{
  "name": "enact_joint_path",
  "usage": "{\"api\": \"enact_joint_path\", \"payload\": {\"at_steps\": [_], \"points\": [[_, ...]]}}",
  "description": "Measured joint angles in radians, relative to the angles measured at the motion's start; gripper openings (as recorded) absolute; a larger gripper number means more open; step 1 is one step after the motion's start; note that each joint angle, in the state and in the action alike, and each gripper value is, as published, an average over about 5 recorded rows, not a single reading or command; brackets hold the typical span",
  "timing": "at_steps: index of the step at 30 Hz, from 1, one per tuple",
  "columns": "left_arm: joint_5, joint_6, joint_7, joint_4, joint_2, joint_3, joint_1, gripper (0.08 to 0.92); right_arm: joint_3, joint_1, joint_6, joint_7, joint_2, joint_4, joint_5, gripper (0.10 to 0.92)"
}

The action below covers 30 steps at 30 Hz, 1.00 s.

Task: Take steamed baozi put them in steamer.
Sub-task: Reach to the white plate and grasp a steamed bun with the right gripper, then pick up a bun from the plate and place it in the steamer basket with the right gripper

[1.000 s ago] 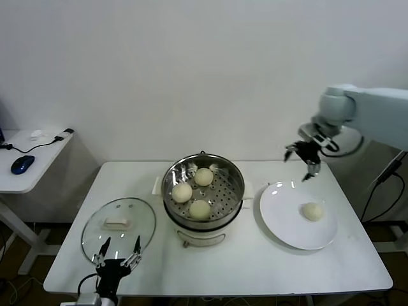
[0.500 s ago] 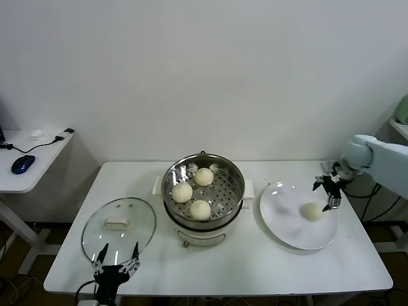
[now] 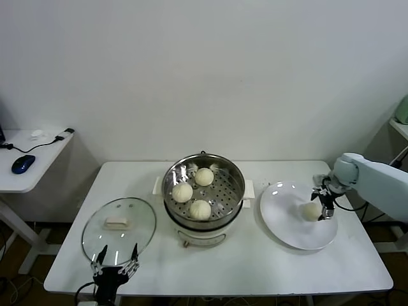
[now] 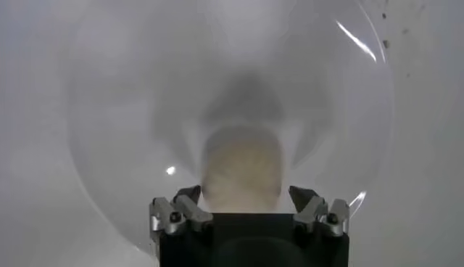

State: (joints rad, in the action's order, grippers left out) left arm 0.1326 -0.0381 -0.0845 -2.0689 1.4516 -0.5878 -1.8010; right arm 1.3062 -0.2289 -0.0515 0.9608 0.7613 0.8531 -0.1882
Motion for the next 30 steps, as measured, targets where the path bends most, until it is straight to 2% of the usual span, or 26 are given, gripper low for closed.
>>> {"api": "enact_joint_path", "payload": {"at_steps": [4, 15, 21, 30], "points": [[0.0, 0.0, 0.0, -0.003, 0.0, 0.001, 0.0, 0.823, -0.012, 0.01, -0.001, 0.0, 0.001, -0.006, 0.003, 0.716], [-0.003, -0.002, 0.0, -0.024, 0.002, 0.015, -0.006, 0.823, 0.045, -0.108, 0.014, 0.029, -0.015, 0.06, -0.065, 0.704], [-0.002, -0.002, 0.0, -0.035, -0.001, 0.018, -0.01, 0.823, 0.164, -0.322, 0.008, 0.047, 0.02, 0.13, -0.216, 0.704], [0.001, -0.007, 0.0, -0.05, -0.006, 0.028, -0.007, 0.823, 0.28, -0.634, -0.067, 0.017, 0.141, 0.313, -0.524, 0.704]]}}
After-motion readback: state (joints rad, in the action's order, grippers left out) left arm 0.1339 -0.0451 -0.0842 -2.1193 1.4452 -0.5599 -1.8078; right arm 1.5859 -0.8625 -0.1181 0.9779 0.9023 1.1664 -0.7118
